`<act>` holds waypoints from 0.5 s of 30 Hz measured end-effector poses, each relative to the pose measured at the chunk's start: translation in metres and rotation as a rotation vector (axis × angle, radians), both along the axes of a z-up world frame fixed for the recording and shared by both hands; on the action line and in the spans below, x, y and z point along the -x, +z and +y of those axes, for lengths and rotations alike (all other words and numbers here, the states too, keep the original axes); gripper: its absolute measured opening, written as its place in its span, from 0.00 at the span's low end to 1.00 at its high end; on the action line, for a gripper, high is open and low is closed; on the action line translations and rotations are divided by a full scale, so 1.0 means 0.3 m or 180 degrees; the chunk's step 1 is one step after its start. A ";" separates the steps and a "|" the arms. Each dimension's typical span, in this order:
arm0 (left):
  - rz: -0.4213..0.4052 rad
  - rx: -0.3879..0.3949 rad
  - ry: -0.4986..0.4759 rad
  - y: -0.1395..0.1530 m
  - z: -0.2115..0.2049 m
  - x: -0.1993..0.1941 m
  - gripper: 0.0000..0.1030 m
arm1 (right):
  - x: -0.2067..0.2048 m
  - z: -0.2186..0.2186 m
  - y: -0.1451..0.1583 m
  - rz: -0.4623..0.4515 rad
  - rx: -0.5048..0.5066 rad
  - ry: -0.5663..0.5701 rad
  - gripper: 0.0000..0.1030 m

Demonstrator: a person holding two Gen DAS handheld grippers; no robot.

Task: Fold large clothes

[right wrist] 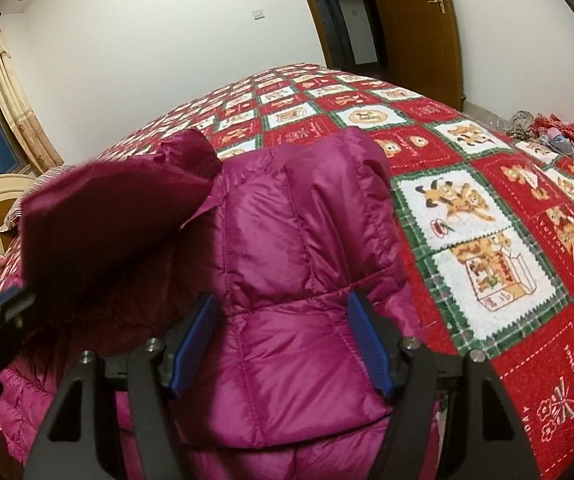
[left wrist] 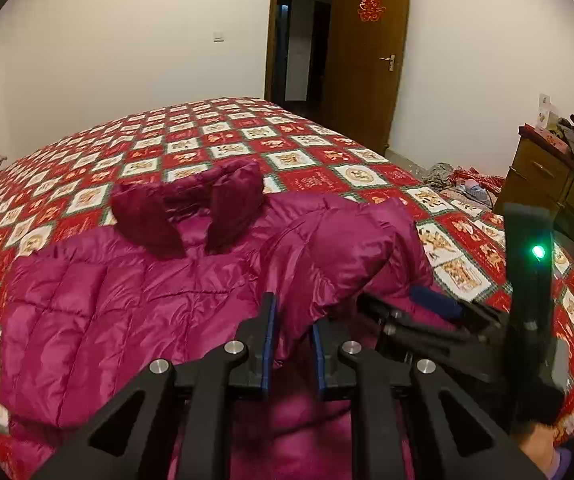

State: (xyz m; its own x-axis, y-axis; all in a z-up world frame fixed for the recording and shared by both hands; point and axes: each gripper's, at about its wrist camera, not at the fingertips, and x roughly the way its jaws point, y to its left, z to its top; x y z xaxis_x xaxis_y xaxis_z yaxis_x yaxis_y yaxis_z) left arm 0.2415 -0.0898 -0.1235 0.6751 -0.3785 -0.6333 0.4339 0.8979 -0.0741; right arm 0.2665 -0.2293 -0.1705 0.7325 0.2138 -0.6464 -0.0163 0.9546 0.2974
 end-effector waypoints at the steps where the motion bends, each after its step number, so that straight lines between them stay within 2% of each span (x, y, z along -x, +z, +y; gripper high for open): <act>1: 0.0024 -0.0029 0.0007 0.001 0.008 0.001 0.17 | 0.000 0.001 0.000 0.0002 0.0009 0.0000 0.68; 2: 0.0053 -0.0071 0.0006 0.002 0.019 0.008 0.19 | -0.001 0.001 0.000 0.0004 0.0016 0.0000 0.68; 7: 0.0127 -0.0289 -0.0032 -0.027 0.059 0.045 0.49 | -0.004 0.009 -0.001 0.0016 0.0076 -0.0003 0.68; 9: 0.0149 -0.0212 0.0000 -0.036 0.087 0.046 0.55 | -0.005 0.011 -0.002 0.0019 0.0090 -0.0004 0.68; 13: 0.0500 0.0209 0.0224 -0.019 0.181 0.022 0.56 | -0.005 0.016 -0.001 0.0024 0.0109 -0.0004 0.68; 15: 0.0573 0.0309 0.0310 0.000 0.222 0.032 0.59 | -0.006 0.019 0.000 0.0030 0.0122 -0.0002 0.68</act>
